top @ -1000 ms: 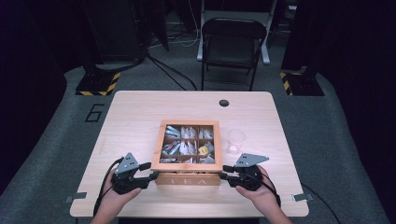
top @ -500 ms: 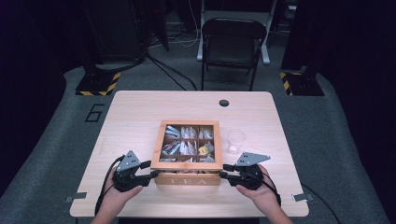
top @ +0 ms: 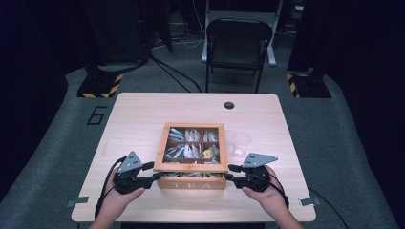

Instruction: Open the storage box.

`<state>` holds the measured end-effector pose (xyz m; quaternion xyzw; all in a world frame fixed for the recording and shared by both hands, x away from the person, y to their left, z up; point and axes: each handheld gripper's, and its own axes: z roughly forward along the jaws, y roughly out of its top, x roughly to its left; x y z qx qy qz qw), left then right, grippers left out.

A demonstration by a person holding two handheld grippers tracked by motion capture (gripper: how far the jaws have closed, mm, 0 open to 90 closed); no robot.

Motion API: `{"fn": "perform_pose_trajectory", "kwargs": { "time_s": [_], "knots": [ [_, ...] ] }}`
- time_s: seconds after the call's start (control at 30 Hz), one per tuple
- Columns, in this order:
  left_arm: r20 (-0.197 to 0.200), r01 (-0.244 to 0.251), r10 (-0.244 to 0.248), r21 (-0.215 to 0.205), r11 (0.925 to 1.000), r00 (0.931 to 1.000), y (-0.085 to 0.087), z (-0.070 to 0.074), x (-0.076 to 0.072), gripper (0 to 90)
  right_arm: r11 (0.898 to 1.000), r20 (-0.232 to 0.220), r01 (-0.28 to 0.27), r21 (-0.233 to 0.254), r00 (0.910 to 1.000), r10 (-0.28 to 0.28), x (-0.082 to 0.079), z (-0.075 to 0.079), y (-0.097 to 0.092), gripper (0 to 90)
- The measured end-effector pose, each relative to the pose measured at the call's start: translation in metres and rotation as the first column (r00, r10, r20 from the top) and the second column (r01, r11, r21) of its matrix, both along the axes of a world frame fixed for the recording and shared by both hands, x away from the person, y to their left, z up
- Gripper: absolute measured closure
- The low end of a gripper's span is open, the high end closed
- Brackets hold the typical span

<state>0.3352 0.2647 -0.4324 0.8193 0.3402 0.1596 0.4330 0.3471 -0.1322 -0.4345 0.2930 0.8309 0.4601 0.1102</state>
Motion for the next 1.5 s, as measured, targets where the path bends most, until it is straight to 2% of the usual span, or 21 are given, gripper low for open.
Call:
{"fn": "perform_pose_trajectory", "kwargs": {
  "time_s": [0.17, 0.3, 0.6, 0.83, 1.17, 1.5],
  "knots": [
    [0.004, -0.005, 0.005, -0.008, 1.0000, 1.0000, 0.000, 0.003, 0.001, 49.4, 1.000, 0.002, -0.002, 0.001, 1.0000, 0.002, 0.001, 0.004, 0.000, 60.3],
    [0.010, 0.008, -0.008, 0.002, 1.0000, 0.9999, 0.001, 0.010, 0.003, 49.3, 1.000, 0.004, -0.002, -0.004, 1.0000, 0.002, 0.003, 0.009, 0.000, 59.7],
    [0.019, 0.019, -0.019, -0.004, 0.9998, 0.9996, 0.002, 0.022, 0.008, 49.1, 1.000, 0.004, -0.001, 0.006, 1.0000, 0.001, 0.008, 0.021, 0.000, 57.3],
    [0.038, 0.024, -0.024, -0.005, 0.9997, 0.9990, 0.003, 0.032, 0.011, 48.9, 1.000, 0.018, -0.001, 0.013, 0.9998, 0.001, 0.012, 0.030, 0.000, 56.5],
    [0.064, 0.035, -0.035, -0.001, 0.9994, 0.9974, 0.003, 0.044, 0.016, 49.0, 1.000, 0.054, -0.003, -0.008, 0.9985, 0.004, 0.018, 0.045, 0.003, 52.5],
    [0.067, 0.043, -0.042, -0.017, 0.9989, 0.9969, 0.004, 0.053, 0.022, 48.8, 1.000, 0.069, -0.001, -0.014, 0.9976, 0.002, 0.023, 0.056, 0.004, 50.8]
  ]
}}
